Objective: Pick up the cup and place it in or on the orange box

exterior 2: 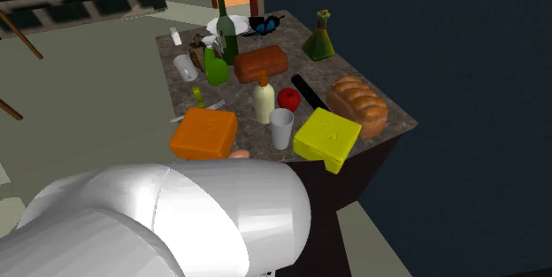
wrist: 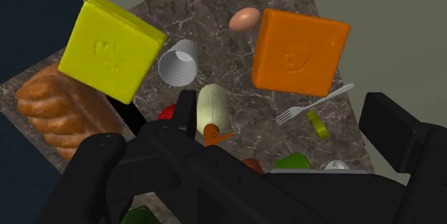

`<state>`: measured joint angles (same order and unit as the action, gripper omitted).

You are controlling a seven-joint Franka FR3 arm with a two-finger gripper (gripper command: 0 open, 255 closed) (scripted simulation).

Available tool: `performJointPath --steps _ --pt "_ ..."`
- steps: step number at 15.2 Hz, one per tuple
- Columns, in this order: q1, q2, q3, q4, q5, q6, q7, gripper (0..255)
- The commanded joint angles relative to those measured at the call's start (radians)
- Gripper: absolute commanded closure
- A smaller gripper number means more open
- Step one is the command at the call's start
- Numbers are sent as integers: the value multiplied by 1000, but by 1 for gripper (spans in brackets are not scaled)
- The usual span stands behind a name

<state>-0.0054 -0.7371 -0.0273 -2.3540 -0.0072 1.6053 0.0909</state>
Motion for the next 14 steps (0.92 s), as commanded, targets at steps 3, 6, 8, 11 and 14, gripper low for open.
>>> performJointPath --steps 3,6,8,11,14 --pt "-5 8 -3 -61 -8 71 0 0" --pt "-13 32 -8 -143 -20 182 0 0" --pt "-19 57 -12 -191 -28 258 0 0" --pt "-28 109 -18 -254 -42 377 2 0" --pt "-39 178 -25 -304 -56 501 5 0"
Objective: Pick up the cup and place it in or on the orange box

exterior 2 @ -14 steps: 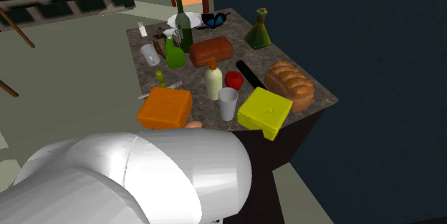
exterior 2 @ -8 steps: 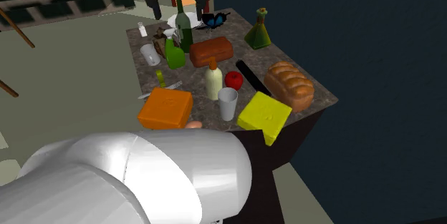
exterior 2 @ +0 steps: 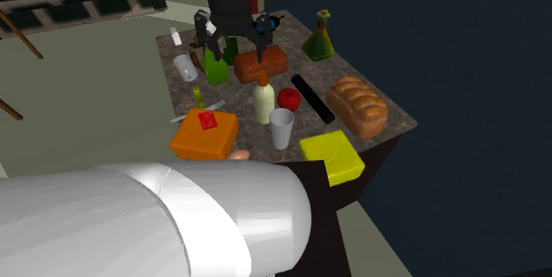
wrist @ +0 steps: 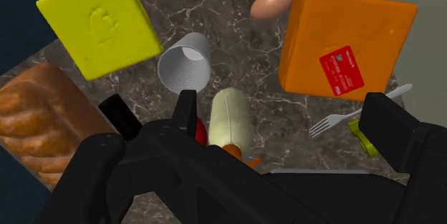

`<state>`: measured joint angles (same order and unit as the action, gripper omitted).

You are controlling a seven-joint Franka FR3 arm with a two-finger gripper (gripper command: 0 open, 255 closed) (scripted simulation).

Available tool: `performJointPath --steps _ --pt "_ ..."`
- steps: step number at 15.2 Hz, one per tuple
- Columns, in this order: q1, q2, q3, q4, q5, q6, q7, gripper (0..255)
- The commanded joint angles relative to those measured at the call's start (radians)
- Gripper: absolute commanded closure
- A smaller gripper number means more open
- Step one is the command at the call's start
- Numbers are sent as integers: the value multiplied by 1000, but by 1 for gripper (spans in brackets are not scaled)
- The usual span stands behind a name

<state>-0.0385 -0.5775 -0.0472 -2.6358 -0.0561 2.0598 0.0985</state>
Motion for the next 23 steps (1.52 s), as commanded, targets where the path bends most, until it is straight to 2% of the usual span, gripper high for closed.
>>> performJointPath --steps 1,9,16,20,23 --pt "-9 46 -7 -36 -12 89 -1 0" --pt "-42 332 -26 -85 -59 436 18 0" --pt "-73 648 -44 -35 -119 713 60 0" --pt "-76 836 -67 30 -158 842 93 0" --pt "-74 884 -73 44 -162 877 97 0"
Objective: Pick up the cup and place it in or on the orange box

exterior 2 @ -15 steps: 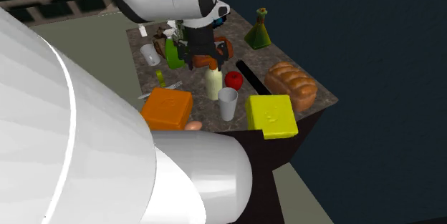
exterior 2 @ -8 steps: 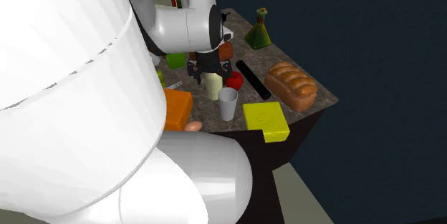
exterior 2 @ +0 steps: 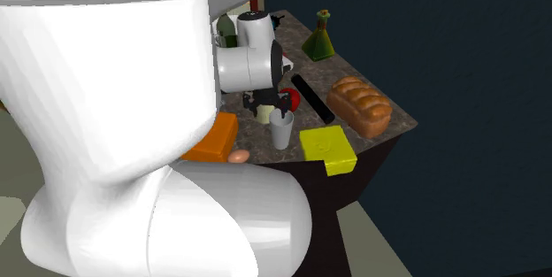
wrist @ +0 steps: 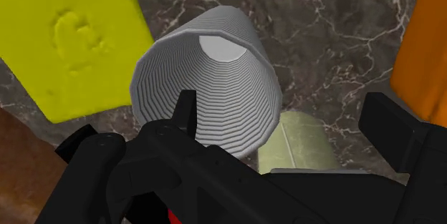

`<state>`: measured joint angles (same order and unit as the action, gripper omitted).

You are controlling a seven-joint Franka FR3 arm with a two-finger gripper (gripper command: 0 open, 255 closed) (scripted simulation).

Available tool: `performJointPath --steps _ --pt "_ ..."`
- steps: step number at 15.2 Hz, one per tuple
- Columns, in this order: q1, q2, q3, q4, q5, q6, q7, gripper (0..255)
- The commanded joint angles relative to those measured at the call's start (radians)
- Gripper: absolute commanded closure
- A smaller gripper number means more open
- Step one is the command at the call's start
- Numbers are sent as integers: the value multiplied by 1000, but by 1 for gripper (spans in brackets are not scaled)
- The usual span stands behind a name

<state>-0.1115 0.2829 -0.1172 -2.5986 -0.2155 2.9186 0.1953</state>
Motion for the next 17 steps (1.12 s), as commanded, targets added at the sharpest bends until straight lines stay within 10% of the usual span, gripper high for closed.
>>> performJointPath --steps 1,13,14,17 --pt "-1 41 -4 12 -4 31 2 0" --pt "1 122 -11 36 -9 88 8 0" --pt "1 122 -11 36 -9 88 8 255" --pt "1 122 -11 36 -9 88 8 255"
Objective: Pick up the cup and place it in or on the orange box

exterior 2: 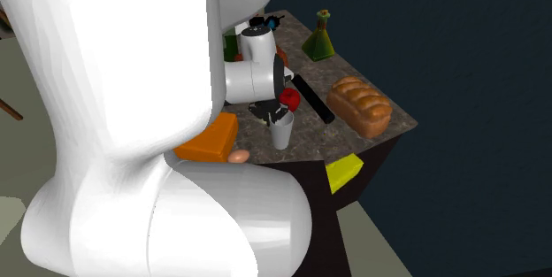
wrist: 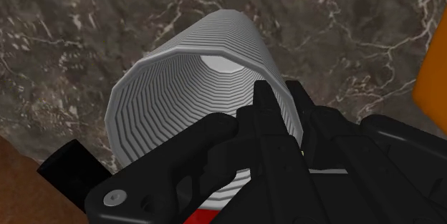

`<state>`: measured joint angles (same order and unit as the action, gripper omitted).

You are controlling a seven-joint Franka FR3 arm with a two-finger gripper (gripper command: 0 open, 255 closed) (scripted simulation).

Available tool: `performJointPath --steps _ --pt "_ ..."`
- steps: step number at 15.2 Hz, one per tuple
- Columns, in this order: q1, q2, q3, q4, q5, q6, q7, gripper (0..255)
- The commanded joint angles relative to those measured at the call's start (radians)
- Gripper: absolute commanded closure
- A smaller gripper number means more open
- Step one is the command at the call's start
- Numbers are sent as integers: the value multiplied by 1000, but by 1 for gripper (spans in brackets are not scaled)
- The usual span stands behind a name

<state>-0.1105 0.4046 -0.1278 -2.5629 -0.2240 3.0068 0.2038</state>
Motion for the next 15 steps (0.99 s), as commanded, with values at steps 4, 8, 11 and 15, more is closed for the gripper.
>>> performJointPath --steps 4,8,11,15 --pt "0 0 0 0 0 0 0 255" --pt "-4 -35 3 -10 2 -25 -5 255" --pt "-9 -87 9 -23 6 -64 -12 255" --pt "-15 -155 16 -36 14 -119 -24 255"
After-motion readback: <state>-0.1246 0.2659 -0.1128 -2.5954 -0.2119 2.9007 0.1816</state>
